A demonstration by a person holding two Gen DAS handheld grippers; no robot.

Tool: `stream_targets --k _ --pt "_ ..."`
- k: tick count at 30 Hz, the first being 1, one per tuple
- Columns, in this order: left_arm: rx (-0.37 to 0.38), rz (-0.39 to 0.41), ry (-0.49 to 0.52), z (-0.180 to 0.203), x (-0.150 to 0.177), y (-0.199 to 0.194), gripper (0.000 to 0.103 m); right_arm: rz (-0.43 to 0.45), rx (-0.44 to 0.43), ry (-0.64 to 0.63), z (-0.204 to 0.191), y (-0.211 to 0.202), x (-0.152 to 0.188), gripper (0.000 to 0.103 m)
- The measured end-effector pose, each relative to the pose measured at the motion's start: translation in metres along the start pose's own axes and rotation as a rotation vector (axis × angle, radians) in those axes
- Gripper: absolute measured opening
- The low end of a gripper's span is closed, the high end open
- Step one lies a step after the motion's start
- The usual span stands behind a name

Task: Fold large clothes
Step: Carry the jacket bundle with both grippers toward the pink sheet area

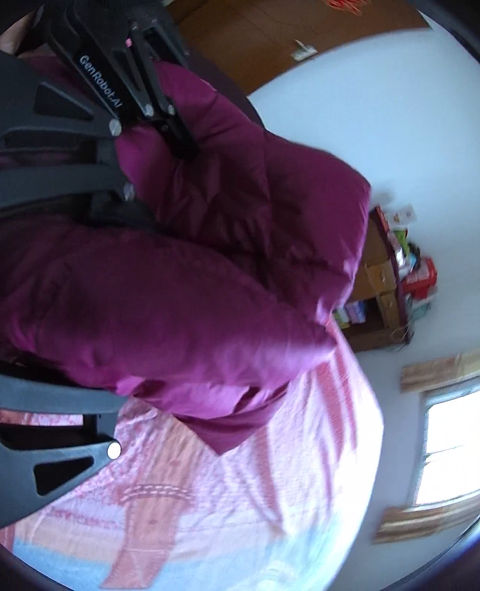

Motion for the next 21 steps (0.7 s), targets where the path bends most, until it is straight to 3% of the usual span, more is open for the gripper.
stream_targets --k 1,3,6,8,9,10,11,15,17,21 --pt "-0.001 -0.001 0.001 0.000 0.000 0.000 0.056 -0.008 0.001 0.022 0.005 0.003 -0.004 0.068" --pt "-0.003 0.001 0.007 0.001 0.001 0.000 0.058 -0.015 -0.009 0.077 0.020 -0.002 -0.006 0.074" --pt "0.010 -0.002 -0.019 0.000 0.001 -0.001 0.059 0.055 0.036 0.146 0.029 -0.038 -0.004 0.073" --pt "0.016 -0.007 -0.033 -0.001 0.001 -0.001 0.059 0.129 0.139 0.150 0.029 -0.066 -0.010 0.059" --pt "0.016 -0.007 -0.033 -0.001 0.001 -0.001 0.059 0.148 0.169 0.152 0.028 -0.077 -0.014 0.044" --pt "0.014 -0.006 -0.032 0.000 0.001 -0.001 0.059 0.152 0.173 0.150 0.022 -0.083 -0.020 0.032" --pt "0.012 -0.005 -0.029 0.001 0.002 -0.001 0.059 0.146 0.167 0.141 0.017 -0.089 -0.022 0.028" --pt "0.014 -0.009 -0.030 0.002 0.002 -0.001 0.059 0.089 0.057 0.160 -0.009 -0.072 -0.048 0.025" --pt "0.014 -0.010 -0.028 0.003 0.003 -0.002 0.059 0.054 0.021 0.206 -0.015 -0.073 -0.032 0.026" --pt "0.035 -0.024 -0.027 0.001 0.002 -0.002 0.061 -0.052 0.125 0.238 -0.006 -0.038 -0.006 0.025"
Point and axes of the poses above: each gripper's, at about its wrist camera, not at the fingertips, and y roughly the way its jaws point, z to its right, x to its underside, the point moved 2 cm from there along y, roughly the way its jaws point, and after that the axes turned 8 degrees about -y, right-handed, at the moved point
